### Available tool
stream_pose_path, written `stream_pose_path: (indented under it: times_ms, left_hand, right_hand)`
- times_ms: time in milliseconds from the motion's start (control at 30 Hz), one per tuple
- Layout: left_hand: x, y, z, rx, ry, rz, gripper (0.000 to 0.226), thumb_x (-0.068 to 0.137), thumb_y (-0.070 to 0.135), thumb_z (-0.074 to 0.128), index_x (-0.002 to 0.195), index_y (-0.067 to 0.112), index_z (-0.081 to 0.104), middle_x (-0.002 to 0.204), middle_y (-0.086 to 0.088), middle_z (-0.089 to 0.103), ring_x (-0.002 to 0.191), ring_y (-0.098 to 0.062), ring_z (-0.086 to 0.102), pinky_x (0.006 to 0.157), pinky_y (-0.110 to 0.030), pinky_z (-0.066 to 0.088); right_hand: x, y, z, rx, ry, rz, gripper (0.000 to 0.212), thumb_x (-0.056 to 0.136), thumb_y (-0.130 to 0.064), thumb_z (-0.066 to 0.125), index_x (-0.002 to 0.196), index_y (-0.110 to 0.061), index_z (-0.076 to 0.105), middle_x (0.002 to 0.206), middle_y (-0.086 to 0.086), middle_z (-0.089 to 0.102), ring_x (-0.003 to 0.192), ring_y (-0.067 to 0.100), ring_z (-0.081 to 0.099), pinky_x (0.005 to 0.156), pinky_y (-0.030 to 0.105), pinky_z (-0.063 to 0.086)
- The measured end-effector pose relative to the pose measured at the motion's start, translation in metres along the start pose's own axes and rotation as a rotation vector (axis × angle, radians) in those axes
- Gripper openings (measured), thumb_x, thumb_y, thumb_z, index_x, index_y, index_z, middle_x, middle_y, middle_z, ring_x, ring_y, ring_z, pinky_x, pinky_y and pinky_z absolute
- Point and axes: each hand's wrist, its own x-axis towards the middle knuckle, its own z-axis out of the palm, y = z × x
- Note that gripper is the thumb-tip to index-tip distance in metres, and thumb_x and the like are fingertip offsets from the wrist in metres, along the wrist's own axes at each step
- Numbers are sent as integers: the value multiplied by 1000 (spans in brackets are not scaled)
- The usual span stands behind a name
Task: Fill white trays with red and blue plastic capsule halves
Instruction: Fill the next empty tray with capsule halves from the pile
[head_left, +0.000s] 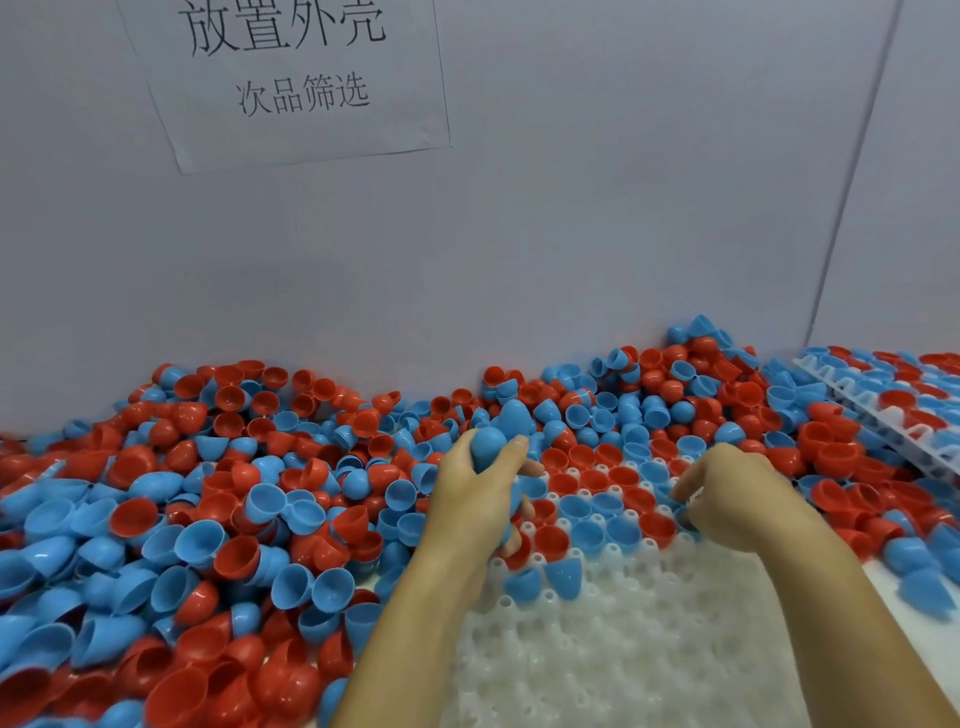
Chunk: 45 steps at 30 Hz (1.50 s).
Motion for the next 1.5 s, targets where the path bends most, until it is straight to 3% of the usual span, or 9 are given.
stream_pose_path:
  times_ms: [133,300,400,467,700,833,1000,1200,1500]
  left_hand:
    - [0,1,-1,-56,-17,-31,6,99,22,62,103,20,66,80,1,75,52,-13,55,36,-22,36]
    - [-2,1,-1,32,-89,23,7,98,23,62,98,18,67,80,-2,74,51,-10,55,38,-17,38]
    - [-6,2,1,14,-186,55,11,98,23,63,95,17,72,82,-6,74,47,-5,57,40,-13,40]
    - [-6,3,2,-36,-202,46,14,98,25,63,99,16,74,86,-8,75,47,-6,59,40,-13,42]
    - [-6,4,2,-123,-175,41,15,95,22,66,99,8,71,80,-8,72,50,-9,57,38,-16,41]
    - [-5,3,2,-117,-149,44,11,94,23,68,90,13,71,75,-9,68,48,-11,54,36,-17,39]
    - [1,2,0,-96,135,100,13,99,31,62,97,19,65,90,-3,77,54,-11,58,42,-21,42]
    - [5,-3,1,-90,176,178,11,98,26,64,99,16,67,97,-9,76,93,-29,74,83,-46,62]
    - [7,-2,-3,-190,225,90,15,98,31,64,93,16,64,83,-17,64,67,-21,61,64,-50,59]
  right_hand:
    - [-3,-4,-14,-29,7,-114,38,93,-5,63,123,-29,67,138,1,60,117,21,60,98,36,53]
    - [-21,-41,-23,480,37,-451,34,92,-49,60,125,-42,58,97,-17,66,79,4,69,68,20,55]
    - [-32,-63,-9,738,-181,-583,25,94,-42,62,118,-36,63,98,-9,73,84,4,73,66,19,58]
    - [-32,-69,-3,782,-131,-619,13,95,-36,62,104,-31,71,91,-9,76,85,5,73,73,22,60]
    - [-30,-76,4,848,-41,-507,35,97,-49,53,81,-27,75,73,-9,75,73,0,70,59,10,50]
    - [-29,-85,11,921,-11,-295,53,98,-52,50,74,-12,75,63,-3,73,62,3,69,65,22,51]
    - [-27,-86,12,899,15,-104,60,98,-51,48,84,0,74,54,-9,68,45,3,60,54,23,48]
    - [-36,-100,17,830,-190,-186,56,101,-45,44,65,-9,68,42,-9,55,33,1,43,36,14,36]
    - [-30,-95,22,732,109,-357,39,95,-48,56,78,-13,58,53,-5,51,42,5,41,44,16,40]
